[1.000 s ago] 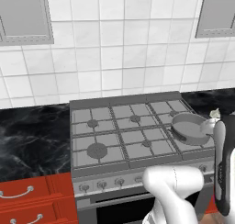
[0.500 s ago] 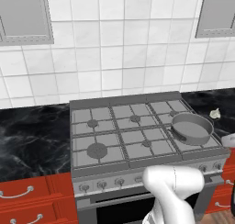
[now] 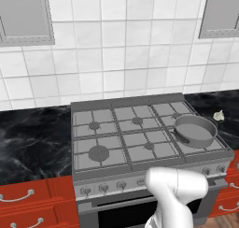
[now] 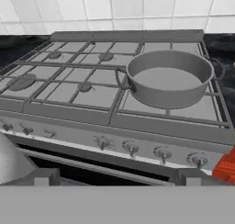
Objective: Turn on the burner for the pot on the stove. Wait thirty seconds for the pot to heat up. Then add the garlic to the pot.
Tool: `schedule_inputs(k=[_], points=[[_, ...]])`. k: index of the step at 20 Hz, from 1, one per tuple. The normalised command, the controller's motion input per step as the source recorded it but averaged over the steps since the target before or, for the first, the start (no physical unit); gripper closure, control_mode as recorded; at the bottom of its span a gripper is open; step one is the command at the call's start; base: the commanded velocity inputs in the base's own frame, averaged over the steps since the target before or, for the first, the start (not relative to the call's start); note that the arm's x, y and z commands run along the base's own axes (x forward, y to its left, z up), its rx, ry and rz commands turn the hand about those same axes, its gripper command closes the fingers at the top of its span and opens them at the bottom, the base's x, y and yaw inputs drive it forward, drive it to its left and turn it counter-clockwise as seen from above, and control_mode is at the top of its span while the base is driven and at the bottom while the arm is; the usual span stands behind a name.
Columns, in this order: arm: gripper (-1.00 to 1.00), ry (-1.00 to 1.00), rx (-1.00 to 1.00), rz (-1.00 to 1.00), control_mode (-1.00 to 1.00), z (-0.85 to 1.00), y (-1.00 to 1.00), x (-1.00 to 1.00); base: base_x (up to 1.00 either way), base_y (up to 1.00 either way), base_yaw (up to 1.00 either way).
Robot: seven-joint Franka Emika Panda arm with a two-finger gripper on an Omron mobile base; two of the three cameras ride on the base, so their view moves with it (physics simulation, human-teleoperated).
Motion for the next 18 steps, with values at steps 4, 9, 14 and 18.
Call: schedule_inputs(k=[4, 9, 14, 18], points=[[-1.0, -0.31, -0.16, 0.17, -1.0, -0.87, -0.12, 0.0, 0.0, 0.0, 0.0], [-1.0, -0.07, -0.13, 0.04, -1.0, -0.55, -0.15, 0.01, 0.0, 0.0, 0.0], [-1.0, -0.21, -0.08, 0.0, -1.0, -0.57, -0.18, 0.07, 0.0, 0.0, 0.0], [-1.0, -0.18, -0.02, 0.0, -1.0, -0.43, -0.41, 0.01, 0.0, 0.0, 0.0]])
